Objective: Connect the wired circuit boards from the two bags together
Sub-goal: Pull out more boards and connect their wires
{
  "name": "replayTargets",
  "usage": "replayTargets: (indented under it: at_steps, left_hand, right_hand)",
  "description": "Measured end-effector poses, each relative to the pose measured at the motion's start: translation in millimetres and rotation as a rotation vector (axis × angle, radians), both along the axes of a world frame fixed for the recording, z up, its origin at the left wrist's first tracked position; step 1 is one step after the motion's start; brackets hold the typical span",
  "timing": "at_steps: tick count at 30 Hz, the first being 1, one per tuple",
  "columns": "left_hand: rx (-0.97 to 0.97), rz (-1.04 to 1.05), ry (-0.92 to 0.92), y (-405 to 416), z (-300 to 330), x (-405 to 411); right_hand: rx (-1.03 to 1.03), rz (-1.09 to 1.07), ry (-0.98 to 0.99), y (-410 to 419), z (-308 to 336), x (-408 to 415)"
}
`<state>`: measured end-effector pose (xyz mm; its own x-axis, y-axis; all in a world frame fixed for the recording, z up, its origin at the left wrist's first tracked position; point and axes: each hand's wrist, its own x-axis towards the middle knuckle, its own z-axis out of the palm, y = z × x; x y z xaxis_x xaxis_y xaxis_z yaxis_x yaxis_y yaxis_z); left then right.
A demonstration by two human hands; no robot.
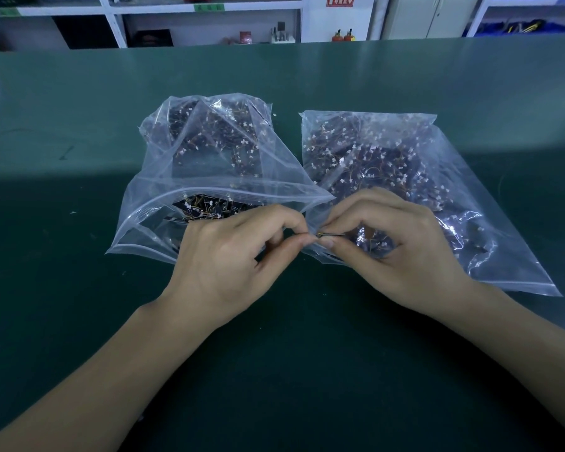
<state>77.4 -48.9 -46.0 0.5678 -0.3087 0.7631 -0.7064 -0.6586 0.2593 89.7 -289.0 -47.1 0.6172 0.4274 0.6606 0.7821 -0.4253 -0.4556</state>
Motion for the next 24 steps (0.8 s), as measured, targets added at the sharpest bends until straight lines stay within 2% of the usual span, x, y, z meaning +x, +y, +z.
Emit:
replayTargets:
  at_steps: [5, 13, 18, 24]
  left_hand:
    - [-0.044, 0.043, 0.032, 0.2, 0.4, 0.2]
    - [-0.061, 0.069, 0.073, 1.7, 2.7, -0.8]
    - [-0.111, -0.032, 0.054, 1.7, 0.0, -1.7]
    - [0.062, -0.053, 0.048, -1.0, -5.2, 1.2]
  right_hand:
    - [-0.054, -0.054, -0.003, -3.5, 1.2, 2.5]
    - [-0.248, -0.072, -0.005, -7.0, 1.7, 4.6]
    - [-0.066, -0.107, 0.019, -9.9, -1.1, 5.8]
    - [0.013, -0.111, 0.003, -8.4, -2.5, 7.0]
